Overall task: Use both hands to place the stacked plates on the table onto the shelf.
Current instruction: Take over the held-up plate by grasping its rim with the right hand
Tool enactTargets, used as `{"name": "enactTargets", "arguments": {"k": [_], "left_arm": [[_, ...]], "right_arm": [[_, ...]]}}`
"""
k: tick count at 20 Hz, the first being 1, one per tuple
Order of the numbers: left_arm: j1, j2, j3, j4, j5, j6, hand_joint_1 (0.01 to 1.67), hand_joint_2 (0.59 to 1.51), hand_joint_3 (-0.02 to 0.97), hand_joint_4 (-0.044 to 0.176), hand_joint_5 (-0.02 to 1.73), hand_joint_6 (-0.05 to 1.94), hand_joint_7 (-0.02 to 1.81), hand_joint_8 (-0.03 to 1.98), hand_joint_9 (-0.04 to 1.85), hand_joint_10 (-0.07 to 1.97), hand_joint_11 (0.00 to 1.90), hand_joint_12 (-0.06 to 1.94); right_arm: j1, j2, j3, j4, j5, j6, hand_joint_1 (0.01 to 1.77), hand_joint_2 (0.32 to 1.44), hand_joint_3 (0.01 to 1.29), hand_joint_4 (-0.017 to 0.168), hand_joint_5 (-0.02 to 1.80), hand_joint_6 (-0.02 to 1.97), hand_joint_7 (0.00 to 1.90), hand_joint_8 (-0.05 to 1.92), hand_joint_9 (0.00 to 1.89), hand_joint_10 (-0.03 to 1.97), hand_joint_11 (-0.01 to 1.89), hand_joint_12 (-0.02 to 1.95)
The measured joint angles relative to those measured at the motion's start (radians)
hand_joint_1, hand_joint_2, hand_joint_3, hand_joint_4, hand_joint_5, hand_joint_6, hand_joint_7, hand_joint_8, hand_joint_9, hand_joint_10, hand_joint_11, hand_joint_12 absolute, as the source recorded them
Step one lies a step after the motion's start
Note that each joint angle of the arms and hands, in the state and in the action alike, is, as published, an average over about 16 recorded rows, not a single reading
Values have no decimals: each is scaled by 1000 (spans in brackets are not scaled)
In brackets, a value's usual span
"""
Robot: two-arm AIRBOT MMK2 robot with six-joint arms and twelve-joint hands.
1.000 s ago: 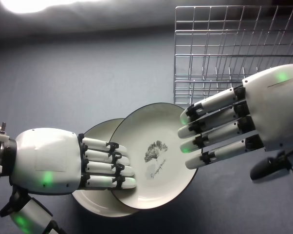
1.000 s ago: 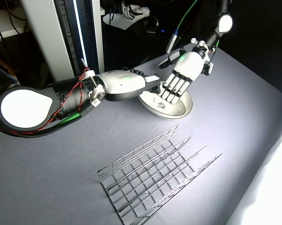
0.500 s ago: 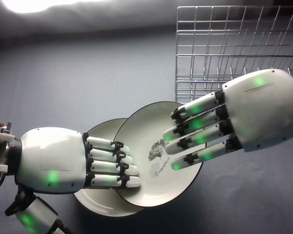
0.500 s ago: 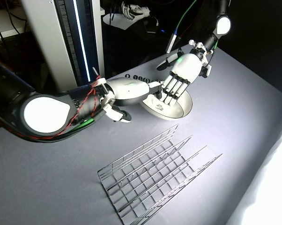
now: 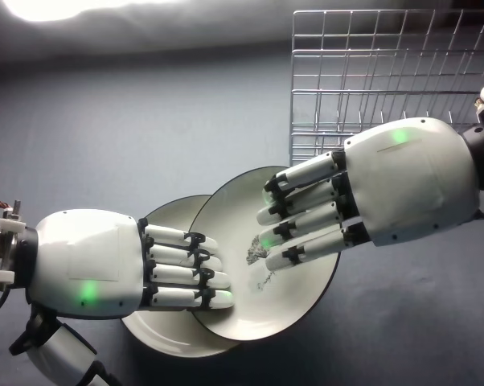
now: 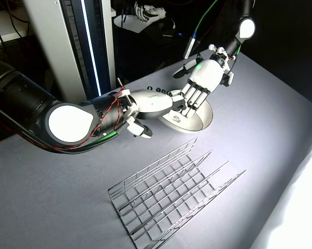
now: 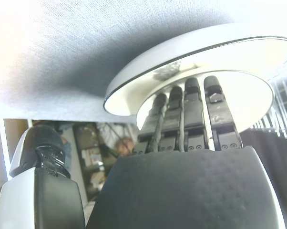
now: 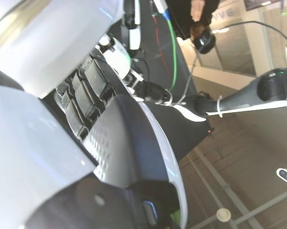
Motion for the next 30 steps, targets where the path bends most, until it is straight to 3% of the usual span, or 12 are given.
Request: {"name": "enactTargets", "arguments": {"k": [13, 24, 30], "left_arm": [[-3, -10, 8, -2, 0, 0, 14, 1003, 12, -9, 19, -36, 40, -15, 89, -1, 25, 93], [-5, -16, 17, -3, -3, 0, 15, 1013, 12, -10, 19, -37, 40, -15, 91, -3, 19, 112], [-5, -20, 21, -4, -4, 0, 14, 1017, 12, -9, 20, -38, 38, -15, 89, -4, 27, 113]], "right_arm": [[0, -31, -24, 55, -104, 7, 1289, 1000, 15, 4, 320, 25, 343, 21, 358, 28, 21, 1069], [0, -41, -44, 87, -134, 8, 1270, 1017, 14, 3, 350, 26, 359, 22, 372, 28, 21, 1144], [-1, -44, -53, 102, -143, 7, 1248, 1038, 15, 2, 490, 61, 512, 75, 511, 55, 93, 1225]]}}
